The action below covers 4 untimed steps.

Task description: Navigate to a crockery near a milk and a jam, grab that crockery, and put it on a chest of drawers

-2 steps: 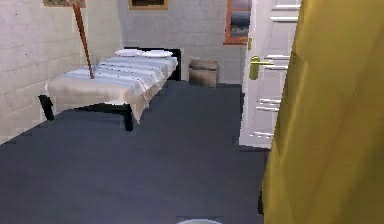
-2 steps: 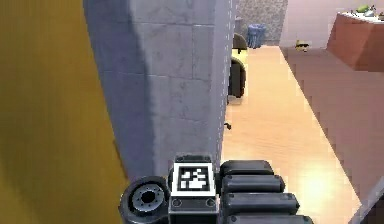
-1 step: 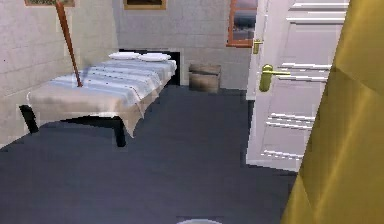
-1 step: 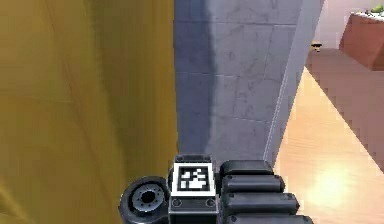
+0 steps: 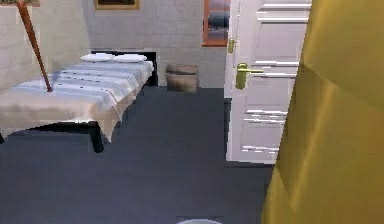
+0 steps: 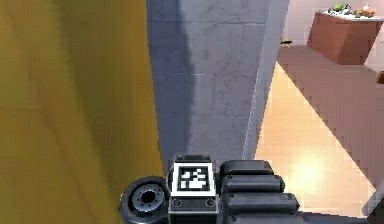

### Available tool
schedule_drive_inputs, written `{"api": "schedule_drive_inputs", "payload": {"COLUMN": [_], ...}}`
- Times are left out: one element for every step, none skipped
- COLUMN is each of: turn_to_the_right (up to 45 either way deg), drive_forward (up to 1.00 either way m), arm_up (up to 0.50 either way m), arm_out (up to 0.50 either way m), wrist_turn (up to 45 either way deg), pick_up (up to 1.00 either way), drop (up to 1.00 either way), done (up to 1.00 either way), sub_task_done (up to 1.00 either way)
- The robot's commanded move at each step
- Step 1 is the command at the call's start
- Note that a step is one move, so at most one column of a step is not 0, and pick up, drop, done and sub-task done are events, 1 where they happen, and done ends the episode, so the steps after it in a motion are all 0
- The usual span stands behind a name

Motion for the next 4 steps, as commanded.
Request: {"api": "schedule_drive_inputs", "payload": {"turn_to_the_right": [0.0, 0.0, -3.0, 0.0], "drive_forward": [1.0, 0.6, 0.0, 0.5], "arm_up": [0.0, 0.0, 0.0, 0.0], "arm_out": [0.0, 0.0, 0.0, 0.0], "wrist_turn": [0.0, 0.0, 0.0, 0.0], "pick_up": [0.0, 0.0, 0.0, 0.0], "drop": [0.0, 0.0, 0.0, 0.0], "done": [0.0, 0.0, 0.0, 0.0], "sub_task_done": [0.0, 0.0, 0.0, 0.0]}}
